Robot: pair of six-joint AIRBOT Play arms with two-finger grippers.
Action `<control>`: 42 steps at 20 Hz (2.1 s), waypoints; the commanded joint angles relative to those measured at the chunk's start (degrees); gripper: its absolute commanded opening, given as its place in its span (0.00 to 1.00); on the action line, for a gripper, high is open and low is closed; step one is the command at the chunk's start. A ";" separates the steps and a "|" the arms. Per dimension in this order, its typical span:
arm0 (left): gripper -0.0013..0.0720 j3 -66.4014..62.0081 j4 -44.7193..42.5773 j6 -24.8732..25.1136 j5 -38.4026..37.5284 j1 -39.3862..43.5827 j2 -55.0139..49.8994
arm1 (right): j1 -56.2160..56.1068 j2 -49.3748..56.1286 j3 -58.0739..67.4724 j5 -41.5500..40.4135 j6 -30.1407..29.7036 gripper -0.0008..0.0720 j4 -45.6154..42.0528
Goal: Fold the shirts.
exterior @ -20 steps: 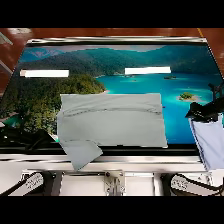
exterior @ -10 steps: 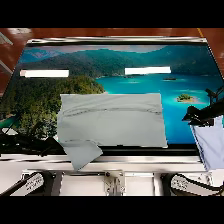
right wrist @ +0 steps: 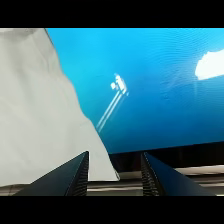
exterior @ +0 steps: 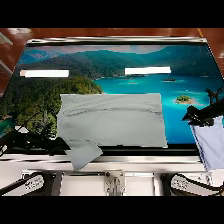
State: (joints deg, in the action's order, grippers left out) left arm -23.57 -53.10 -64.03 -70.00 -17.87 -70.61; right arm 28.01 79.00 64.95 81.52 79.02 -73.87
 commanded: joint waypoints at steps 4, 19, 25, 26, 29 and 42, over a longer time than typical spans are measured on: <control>0.09 0.04 2.62 -0.63 3.76 4.02 -2.10 | -0.02 -0.04 -1.01 0.37 -0.09 0.65 -2.12; 0.06 -0.28 2.67 0.33 -1.20 3.96 2.67 | -0.02 0.00 -26.38 -5.18 -8.85 0.86 7.91; 0.06 -2.64 2.82 0.31 -2.03 3.96 5.11 | -1.11 0.00 -29.11 -10.21 -8.83 0.64 11.82; 0.06 -3.65 2.82 0.31 -2.03 3.96 5.11 | -2.03 0.00 -29.11 -10.54 -8.83 0.61 12.11; 0.06 -6.64 2.78 0.33 -2.03 3.96 5.09 | -6.56 0.00 -29.11 -12.07 -8.79 0.29 12.11; 0.06 -41.05 3.02 -1.77 -3.34 3.96 -7.67 | -16.13 7.58 1.77 -15.28 -0.59 0.10 7.17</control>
State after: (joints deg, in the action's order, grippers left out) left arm -55.83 -49.98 -64.18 -73.91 -13.89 -71.75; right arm 14.74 82.46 59.07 69.28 74.41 -63.66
